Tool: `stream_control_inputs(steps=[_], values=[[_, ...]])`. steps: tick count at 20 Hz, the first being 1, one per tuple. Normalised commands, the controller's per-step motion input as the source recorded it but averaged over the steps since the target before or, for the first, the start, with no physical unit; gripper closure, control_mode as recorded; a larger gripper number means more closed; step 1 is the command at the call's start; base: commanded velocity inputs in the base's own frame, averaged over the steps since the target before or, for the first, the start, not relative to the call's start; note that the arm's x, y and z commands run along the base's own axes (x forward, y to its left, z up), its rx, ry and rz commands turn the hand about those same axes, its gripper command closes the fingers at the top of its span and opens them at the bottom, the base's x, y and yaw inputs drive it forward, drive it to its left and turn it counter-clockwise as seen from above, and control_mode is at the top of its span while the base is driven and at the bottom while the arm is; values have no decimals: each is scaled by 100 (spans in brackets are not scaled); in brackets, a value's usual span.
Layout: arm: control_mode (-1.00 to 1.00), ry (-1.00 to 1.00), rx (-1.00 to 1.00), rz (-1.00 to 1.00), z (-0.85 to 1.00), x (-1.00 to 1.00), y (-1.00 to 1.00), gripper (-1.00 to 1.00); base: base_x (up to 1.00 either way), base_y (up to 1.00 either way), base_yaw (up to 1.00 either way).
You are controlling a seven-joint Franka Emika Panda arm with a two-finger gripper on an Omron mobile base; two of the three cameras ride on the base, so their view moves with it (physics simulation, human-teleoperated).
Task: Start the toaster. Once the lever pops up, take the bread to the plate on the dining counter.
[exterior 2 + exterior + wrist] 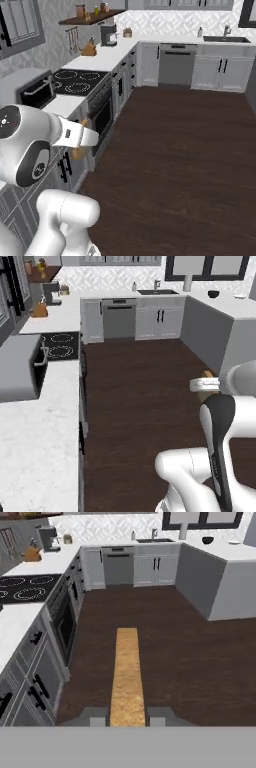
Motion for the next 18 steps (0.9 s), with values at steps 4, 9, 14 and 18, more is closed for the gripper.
stream_control_inputs(steps=[4, 9, 14, 18], values=[[100, 0, 0, 0, 0, 0, 0, 100, 59, 0, -68], [100, 0, 0, 0, 0, 0, 0, 100, 98, 3, -53], [100, 0, 0, 0, 0, 0, 0, 100, 100, 7, -46], [100, 0, 0, 0, 0, 0, 0, 100, 100, 0, -44]])
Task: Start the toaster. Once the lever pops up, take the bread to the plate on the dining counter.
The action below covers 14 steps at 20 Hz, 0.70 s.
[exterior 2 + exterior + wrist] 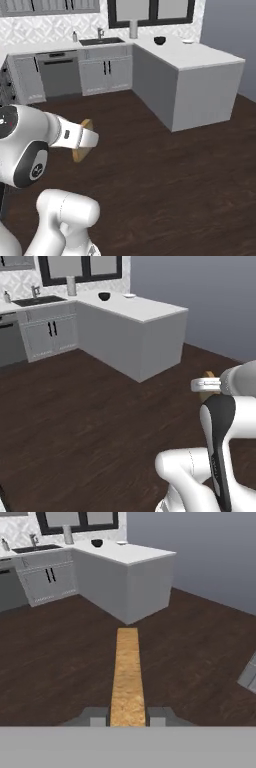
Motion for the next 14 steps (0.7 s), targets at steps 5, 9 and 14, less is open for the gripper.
stream_control_inputs(steps=[5, 9, 14], values=[[100, 0, 0, 0, 0, 0, 0, 100, 100, 0, -44], [100, 0, 0, 0, 0, 0, 0, 100, 100, 0, -38], [100, 0, 0, 0, 0, 0, 0, 100, 100, 0, -33]])
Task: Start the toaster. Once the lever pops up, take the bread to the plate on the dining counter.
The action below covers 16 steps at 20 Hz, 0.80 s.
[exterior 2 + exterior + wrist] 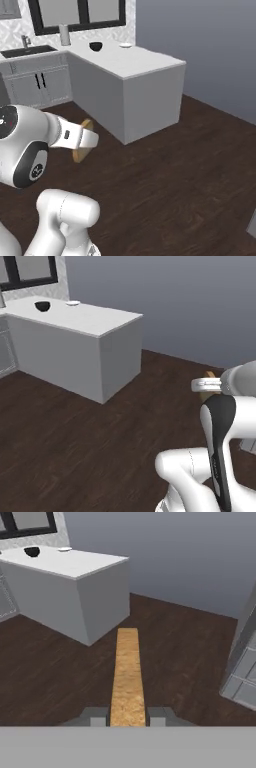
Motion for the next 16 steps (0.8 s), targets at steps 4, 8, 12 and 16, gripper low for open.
stream_control_inputs(steps=[4, 8, 12, 16], values=[[100, 0, 0, 0, 0, 0, 0, 100, 100, 0, -28], [100, 0, 0, 0, 0, 0, 0, 100, 100, 3, -24], [100, 0, 0, 0, 0, 0, 0, 100, 100, 2, -22], [100, 0, 0, 0, 0, 0, 0, 100, 100, 2, -22]])
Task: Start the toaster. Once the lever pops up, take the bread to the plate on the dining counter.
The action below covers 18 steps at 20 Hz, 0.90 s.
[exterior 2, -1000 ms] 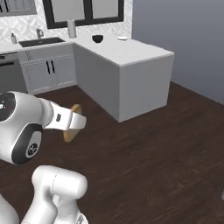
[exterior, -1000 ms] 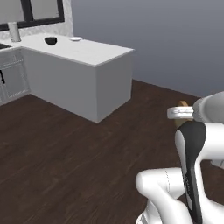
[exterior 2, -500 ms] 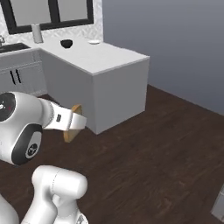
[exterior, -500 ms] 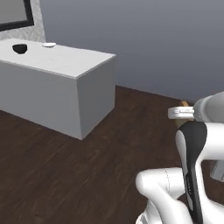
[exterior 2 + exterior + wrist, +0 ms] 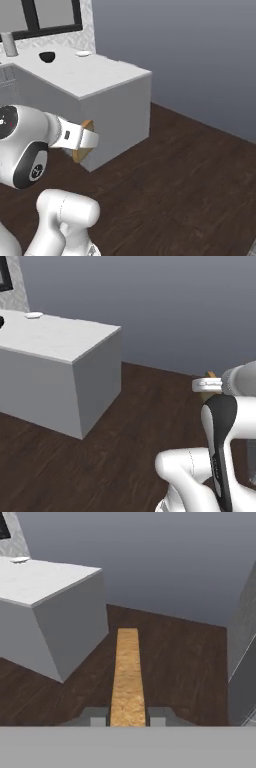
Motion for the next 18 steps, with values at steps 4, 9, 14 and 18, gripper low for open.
stream_control_inputs(steps=[4, 9, 14, 18], values=[[100, 0, 0, 0, 0, 0, 0, 100, 100, 0, -21], [100, 0, 0, 0, 0, 0, 0, 100, 100, 0, -21], [100, 0, 0, 0, 0, 0, 0, 100, 100, 0, -20], [100, 0, 0, 0, 0, 0, 0, 100, 100, 0, -17]])
